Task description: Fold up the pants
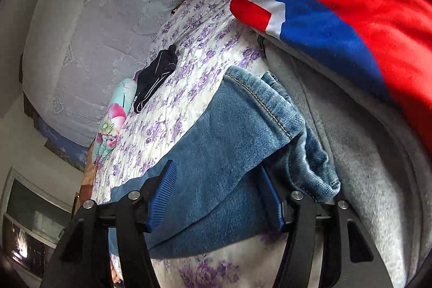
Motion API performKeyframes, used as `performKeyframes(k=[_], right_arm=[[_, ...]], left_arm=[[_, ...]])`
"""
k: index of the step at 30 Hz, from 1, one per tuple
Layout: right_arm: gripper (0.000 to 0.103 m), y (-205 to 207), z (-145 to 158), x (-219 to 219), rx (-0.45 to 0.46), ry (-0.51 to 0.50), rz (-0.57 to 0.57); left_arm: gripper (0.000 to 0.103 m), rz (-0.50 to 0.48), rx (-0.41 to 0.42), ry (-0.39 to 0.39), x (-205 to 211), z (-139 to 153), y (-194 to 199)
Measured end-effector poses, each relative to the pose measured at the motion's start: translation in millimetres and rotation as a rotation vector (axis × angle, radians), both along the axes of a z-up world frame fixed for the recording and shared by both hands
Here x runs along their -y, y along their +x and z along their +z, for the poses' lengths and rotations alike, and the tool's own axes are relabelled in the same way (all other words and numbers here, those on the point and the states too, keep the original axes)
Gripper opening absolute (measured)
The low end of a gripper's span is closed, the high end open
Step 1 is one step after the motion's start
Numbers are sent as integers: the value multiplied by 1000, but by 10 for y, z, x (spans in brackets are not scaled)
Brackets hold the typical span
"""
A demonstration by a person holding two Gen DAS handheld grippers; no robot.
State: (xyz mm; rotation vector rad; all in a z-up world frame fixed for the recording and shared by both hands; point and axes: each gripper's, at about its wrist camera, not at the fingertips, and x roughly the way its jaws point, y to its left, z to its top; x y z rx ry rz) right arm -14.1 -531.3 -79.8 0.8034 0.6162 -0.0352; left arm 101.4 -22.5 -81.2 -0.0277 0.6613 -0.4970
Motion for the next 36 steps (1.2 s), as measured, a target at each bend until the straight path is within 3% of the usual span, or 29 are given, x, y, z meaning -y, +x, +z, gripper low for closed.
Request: performKeyframes(k=[2,3,6,8,10,11,13,15,19,22,24,27,29,31,32,33,36], right_arm=[[7,-99,63,24,56,22,-5],[7,-195,132,22,101,27,-10],[7,-456,406,-76,176,-87,-4],[7,-494,312,-79,116,-111,-7],[7,-429,-14,-25,-20,-87,-7],[6,-447,-147,2,-33,-46,-15],[6,-551,-138,10,-8,-24,-29],[14,-677,36,-3,14,-80,-69],[16,-848,476,-145,75,-319,-152],[38,-629,676,-490,126,-478,-57],[50,-376,689,-766,145,-539,45],[56,91,573,-1188,140,-560,214],[63,362,435,-1436,123,-564,318],[68,664,200,-1635,6,-593,391],[70,765,69,-1697,-52,-597,406],[71,755,20,-1712,-39,-611,406],[71,696,201,-1700,-35,-579,380]], left_arm=[[98,3,1,2,2,5,2],[98,0,1,-3,-4,6,2],[98,-8,5,-14,-11,15,-3],[98,-8,7,-19,-12,18,-11],[98,-5,8,-23,-15,19,-12],[98,-5,8,-23,-11,20,-14],[98,-5,4,-19,-21,16,-10],[98,-6,2,-14,-19,15,-14],[98,12,4,-17,-31,23,-25],[98,78,-3,-19,-32,97,-67],[98,73,-13,-73,-39,177,-127],[98,11,-11,-126,-1,267,-218],[98,25,9,-51,74,213,-220],[98,81,-8,86,138,-3,-113],[98,73,-4,115,156,-67,-116],[98,70,30,107,141,-37,-182],[98,74,34,108,105,-44,-222]])
